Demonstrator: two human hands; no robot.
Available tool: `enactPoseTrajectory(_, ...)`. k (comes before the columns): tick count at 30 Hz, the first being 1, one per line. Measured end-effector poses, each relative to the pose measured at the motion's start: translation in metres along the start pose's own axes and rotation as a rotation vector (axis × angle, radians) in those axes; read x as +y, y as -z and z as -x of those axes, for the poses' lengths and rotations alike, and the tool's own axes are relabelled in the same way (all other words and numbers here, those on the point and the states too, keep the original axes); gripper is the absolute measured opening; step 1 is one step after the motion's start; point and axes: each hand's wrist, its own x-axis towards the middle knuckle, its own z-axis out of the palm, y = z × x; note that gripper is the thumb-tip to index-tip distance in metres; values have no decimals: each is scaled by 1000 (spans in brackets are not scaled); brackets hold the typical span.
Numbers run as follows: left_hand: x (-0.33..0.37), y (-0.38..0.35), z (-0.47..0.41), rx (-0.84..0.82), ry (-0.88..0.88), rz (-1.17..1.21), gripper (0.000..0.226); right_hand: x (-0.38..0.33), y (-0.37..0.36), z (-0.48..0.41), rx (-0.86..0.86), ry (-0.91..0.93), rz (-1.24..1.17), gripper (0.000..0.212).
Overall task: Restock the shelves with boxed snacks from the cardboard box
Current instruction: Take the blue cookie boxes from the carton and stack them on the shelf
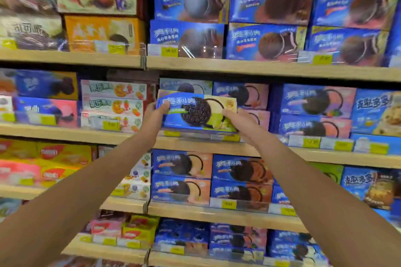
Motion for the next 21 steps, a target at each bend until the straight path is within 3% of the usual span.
enactPoseTrajectory(4,10,18,-25,-23,-137,-57,50,-17,-18,-26,43,68,13,32)
enactPoseTrajectory(9,15,42,-60,-42,-352,-332,53,-22,-50,-61,75,3,8,23)
enactPoseTrajectory(14,-8,55,-90,-61,-447,-612,58,-9,-73,-89,91,-87,-69,58)
enactPoseTrajectory(19,-31,38,-97,72,-382,-838,56,15,-86,-98,186,-131,23,46)
enactPoseTrajectory(21,-37,35,-101,110,-339,-848,52,15,-88,-98,204,-130,124,53)
